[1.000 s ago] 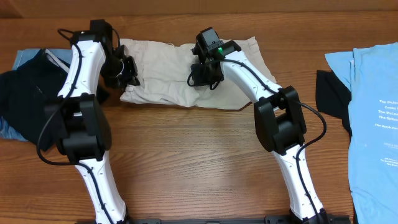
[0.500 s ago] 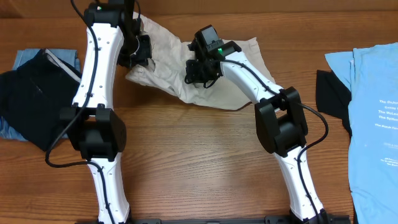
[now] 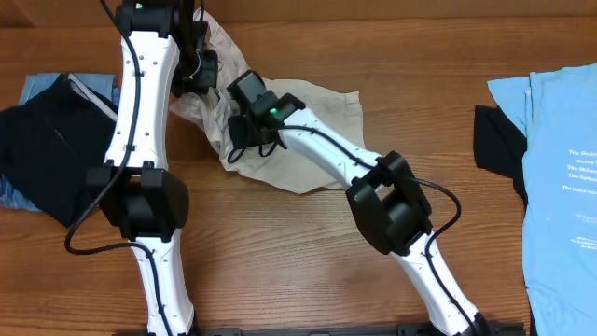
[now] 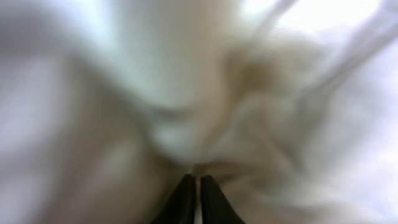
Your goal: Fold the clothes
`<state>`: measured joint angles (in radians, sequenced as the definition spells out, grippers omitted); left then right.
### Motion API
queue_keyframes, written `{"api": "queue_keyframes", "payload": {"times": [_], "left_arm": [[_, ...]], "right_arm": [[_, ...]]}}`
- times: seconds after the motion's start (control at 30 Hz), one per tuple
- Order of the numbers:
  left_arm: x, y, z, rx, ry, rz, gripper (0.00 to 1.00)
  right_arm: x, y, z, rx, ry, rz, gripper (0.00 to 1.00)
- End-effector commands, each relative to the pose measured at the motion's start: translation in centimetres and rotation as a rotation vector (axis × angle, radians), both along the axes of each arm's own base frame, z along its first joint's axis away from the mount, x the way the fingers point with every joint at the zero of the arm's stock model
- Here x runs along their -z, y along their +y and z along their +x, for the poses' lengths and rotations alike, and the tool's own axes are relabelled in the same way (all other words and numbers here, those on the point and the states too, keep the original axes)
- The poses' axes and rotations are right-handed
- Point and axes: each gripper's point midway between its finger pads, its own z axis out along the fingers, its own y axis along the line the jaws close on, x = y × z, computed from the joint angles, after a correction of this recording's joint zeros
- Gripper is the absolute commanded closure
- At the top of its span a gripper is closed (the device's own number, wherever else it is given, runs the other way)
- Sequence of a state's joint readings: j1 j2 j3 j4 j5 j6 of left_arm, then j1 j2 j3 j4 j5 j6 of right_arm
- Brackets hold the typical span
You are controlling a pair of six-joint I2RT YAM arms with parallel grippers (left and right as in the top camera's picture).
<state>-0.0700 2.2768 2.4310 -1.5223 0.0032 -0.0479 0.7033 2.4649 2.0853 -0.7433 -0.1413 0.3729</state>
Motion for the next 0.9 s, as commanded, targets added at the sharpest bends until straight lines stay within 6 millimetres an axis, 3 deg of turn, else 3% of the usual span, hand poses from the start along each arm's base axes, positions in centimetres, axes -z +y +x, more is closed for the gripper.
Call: {"api": "queue_keyframes", "payload": {"times": [0.0,0.07,0.2,0.27,0.33,0.43,0.57,0.67,0.87], "left_arm": [[-1.6,0.1,0.3,0.055,-0.042,0.025,0.96],[-2.2,0.6,0.1,0.055,-0.048,0.054,0.96],[-4.0,1.9,-0.5,0.038,-0.061,0.122,0.96],[-4.5,1.9,-0.9,0.039,-0.057,0.123,0.96],[-4.4,1.9,-1.3,0.04,-0.041,0.124,0.96],[-4.4,2.8,-1.7,-0.043,-0.028,0.161,0.96],[-4.5,2.9,-1.8,-0.107,-0.033,0.149,0.96],[-4.7,3.4,-1.8,-0.183,-0.043,0.162,0.96],[-5.9,3.8,-2.1,-0.315,-0.081,0.147,0.96]], "right_arm": [[-6.2,-3.5,2.9,0.022,-0.081,0.015,0.91],[-6.9,-6.6,3.6,0.067,-0.034,0.009,0.9],[-5.6,-11.7,4.8,0.15,0.063,0.002,0.95],[-5.6,-12.7,5.5,0.157,0.094,0.071,0.96],[-5.9,-12.1,5.4,0.128,0.125,0.158,0.96],[-7.0,-9.3,4.1,0.039,0.223,0.355,0.96],[-6.7,-6.8,1.9,0.025,0.318,0.394,0.96],[-5.3,-5.1,0.8,0.021,0.335,0.402,0.96],[-1.2,-3.5,-0.1,0.027,0.334,0.478,0.96]]}}
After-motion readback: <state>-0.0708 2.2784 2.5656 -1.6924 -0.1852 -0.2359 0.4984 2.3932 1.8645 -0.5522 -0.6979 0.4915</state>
